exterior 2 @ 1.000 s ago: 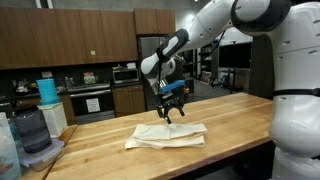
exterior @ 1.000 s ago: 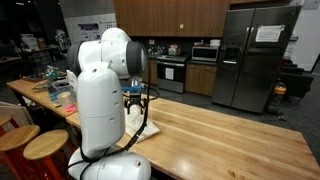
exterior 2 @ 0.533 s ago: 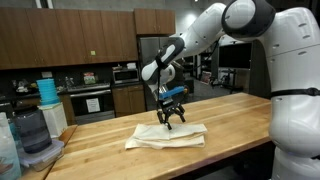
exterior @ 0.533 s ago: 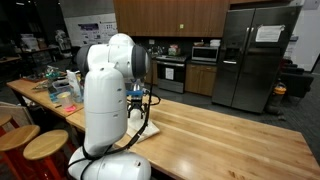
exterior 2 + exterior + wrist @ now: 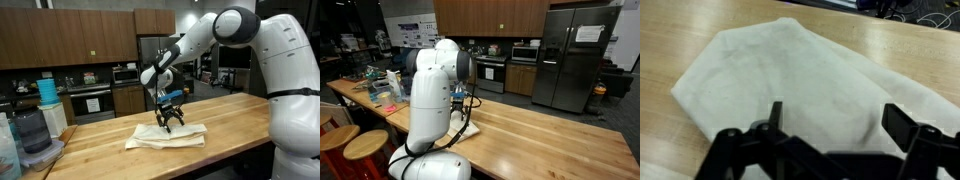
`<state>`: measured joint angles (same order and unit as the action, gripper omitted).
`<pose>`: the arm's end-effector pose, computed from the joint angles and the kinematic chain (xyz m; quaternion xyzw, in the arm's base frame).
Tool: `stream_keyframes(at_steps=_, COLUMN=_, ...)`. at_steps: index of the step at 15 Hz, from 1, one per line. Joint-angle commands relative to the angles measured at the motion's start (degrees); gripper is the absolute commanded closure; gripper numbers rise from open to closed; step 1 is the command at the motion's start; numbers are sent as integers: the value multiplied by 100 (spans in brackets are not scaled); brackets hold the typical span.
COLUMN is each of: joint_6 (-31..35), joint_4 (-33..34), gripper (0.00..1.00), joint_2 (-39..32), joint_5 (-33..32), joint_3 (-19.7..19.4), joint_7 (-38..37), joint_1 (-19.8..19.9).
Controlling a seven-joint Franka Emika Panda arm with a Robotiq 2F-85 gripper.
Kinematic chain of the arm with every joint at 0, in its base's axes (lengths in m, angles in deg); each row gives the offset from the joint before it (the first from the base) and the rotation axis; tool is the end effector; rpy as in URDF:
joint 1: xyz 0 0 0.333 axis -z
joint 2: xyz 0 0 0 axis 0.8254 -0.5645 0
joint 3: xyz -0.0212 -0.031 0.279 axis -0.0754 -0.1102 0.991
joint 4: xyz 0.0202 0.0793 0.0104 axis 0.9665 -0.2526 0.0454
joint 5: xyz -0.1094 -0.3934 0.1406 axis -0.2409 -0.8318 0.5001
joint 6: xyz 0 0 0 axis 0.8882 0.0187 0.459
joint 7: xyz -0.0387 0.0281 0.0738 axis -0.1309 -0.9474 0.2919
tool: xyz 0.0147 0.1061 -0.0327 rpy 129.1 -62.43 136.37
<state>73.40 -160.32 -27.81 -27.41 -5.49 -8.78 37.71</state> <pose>0.4705 0.3011 0.2389 0.9315 0.1415 -0.3249 0.0823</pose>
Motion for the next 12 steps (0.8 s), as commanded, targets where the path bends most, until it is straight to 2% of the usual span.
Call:
stream_keyframes(at_steps=1, joint_6=-354, joint_4=430, gripper=0, joint_2=-280, joint_5=115, joint_3=-94, joint_7=-204, joint_1=-77)
stream_keyframes(at_steps=7, joint_6=-558, joint_4=865, gripper=0, joint_2=-646, joint_5=113, joint_3=-182, joint_7=-484, joint_1=-158)
stream_keyframes(at_steps=12, joint_6=-297, joint_4=1109, gripper=0, joint_2=-842, joint_5=-121, joint_3=-325, joint_7=-782, joint_1=-283)
